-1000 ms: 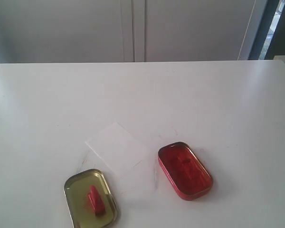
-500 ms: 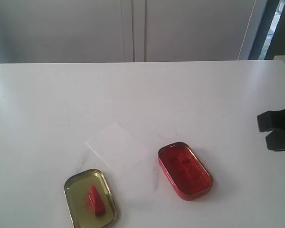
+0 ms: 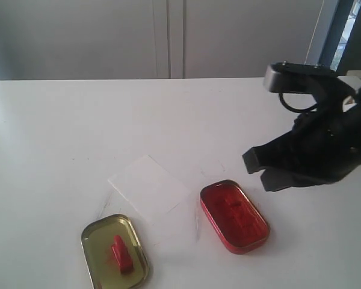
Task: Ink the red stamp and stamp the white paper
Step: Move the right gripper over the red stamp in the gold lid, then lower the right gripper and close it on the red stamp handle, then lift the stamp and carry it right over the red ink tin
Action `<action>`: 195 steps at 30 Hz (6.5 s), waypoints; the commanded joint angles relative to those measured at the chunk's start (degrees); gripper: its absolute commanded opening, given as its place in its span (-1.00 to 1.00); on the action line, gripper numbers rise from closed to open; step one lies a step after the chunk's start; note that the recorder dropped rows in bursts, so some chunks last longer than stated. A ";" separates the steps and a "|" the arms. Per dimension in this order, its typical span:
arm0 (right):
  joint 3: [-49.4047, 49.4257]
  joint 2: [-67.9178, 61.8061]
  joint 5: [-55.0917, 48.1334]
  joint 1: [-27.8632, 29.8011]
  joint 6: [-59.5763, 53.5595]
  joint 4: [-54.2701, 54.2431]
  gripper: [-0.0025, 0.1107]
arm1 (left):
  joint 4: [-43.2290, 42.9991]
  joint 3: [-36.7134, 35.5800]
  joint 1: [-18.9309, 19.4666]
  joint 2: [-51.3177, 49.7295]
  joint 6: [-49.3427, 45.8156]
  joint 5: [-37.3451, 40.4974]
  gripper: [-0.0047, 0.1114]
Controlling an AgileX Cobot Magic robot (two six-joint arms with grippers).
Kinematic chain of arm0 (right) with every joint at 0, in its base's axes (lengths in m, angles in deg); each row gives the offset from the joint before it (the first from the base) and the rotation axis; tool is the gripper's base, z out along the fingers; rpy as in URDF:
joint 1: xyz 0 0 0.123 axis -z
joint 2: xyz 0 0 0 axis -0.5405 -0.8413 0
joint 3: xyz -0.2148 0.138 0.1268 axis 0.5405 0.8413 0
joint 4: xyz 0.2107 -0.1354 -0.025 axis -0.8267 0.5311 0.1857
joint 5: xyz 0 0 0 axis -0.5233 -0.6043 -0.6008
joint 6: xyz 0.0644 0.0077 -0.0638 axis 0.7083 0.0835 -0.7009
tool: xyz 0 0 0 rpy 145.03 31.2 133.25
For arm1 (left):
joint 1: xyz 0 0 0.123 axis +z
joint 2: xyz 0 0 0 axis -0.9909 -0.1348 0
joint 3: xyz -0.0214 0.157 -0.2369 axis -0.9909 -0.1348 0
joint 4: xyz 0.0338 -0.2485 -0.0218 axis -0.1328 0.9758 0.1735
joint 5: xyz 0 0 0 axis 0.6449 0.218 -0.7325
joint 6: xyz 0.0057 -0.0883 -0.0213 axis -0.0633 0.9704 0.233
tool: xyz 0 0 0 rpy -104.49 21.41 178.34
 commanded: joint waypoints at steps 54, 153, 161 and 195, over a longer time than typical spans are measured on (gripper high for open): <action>-31.39 -40.39 -3.90 -30.55 19.11 10.19 -0.96 | 0.69 0.05 -0.24 0.26 0.00 0.10 -0.92; -31.29 -42.41 0.07 -31.50 21.58 10.52 -0.96 | 0.69 0.05 -0.24 0.26 0.00 0.10 -0.92; -31.06 -40.88 -1.39 -31.50 21.35 13.80 -0.96 | 0.69 0.05 -0.24 0.26 0.00 0.10 -0.92; -10.68 -25.56 0.46 -12.62 11.12 12.33 -0.96 | 0.69 0.05 -0.24 0.26 0.00 0.10 -0.92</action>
